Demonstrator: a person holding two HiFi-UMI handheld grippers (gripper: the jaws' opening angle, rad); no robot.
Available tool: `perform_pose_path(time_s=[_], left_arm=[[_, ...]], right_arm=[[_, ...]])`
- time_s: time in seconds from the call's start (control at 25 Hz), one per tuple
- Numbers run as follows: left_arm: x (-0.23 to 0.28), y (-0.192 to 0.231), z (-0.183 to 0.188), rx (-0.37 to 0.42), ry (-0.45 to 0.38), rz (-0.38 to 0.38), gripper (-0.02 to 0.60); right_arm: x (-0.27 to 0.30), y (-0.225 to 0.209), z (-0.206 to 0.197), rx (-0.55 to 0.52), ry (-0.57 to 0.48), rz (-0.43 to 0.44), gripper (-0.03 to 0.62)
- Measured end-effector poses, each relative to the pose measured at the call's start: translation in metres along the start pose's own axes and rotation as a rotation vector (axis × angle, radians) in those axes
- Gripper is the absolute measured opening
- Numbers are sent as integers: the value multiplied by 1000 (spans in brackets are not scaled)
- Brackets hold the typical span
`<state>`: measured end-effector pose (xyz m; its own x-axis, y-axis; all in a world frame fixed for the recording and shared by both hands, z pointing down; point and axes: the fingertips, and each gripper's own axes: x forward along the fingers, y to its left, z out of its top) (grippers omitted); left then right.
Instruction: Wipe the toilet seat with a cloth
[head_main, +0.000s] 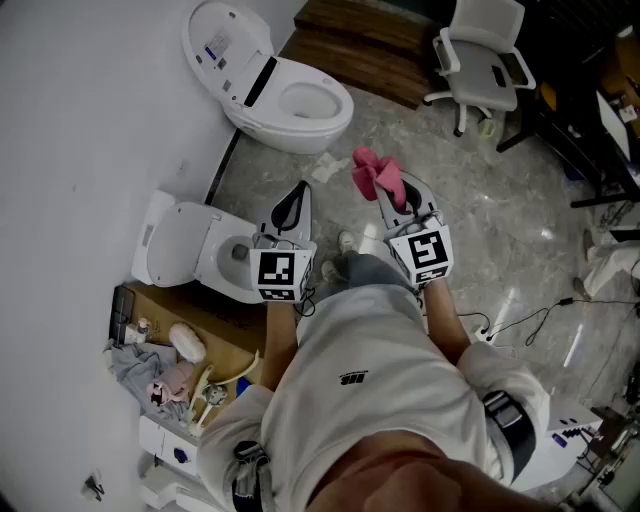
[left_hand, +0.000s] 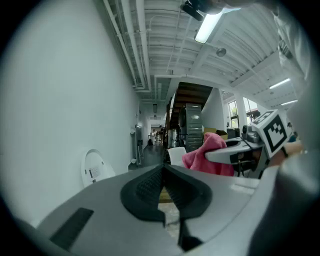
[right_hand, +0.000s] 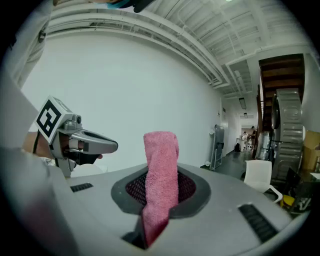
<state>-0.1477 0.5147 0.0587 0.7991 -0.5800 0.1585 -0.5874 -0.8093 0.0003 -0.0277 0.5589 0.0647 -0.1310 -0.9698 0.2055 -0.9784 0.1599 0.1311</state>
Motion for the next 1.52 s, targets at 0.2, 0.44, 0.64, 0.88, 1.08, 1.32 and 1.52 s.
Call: perform_pose_path(time_s=[0.2,0.44,0.64,0.88,1.08,1.32,1.52], left_arm=[[-7,5,-6,-9,-7,-16,11],[3,13,-3,-25,-18,-18,11],[26,26,-5,-23,-2,-10,11],[76,41,-10,-38,29,3,11],[125,53,-11,-51,63,28,11],[177,57,-5,-67,91,68,11],[207,69,-6,-81,98,119,11]], right_arm=[[5,6,7,25,-44,-40,51],[13,6,6,11,-36,-30,51],[40,-9,-1,26,-24,-24,51],[80,-46,-8,49,-11,8,51],[117,-82,-18,54,8,63,51],[151,-124,-21,50,20,140,51],[186,-145,-28,54,27,193,51]])
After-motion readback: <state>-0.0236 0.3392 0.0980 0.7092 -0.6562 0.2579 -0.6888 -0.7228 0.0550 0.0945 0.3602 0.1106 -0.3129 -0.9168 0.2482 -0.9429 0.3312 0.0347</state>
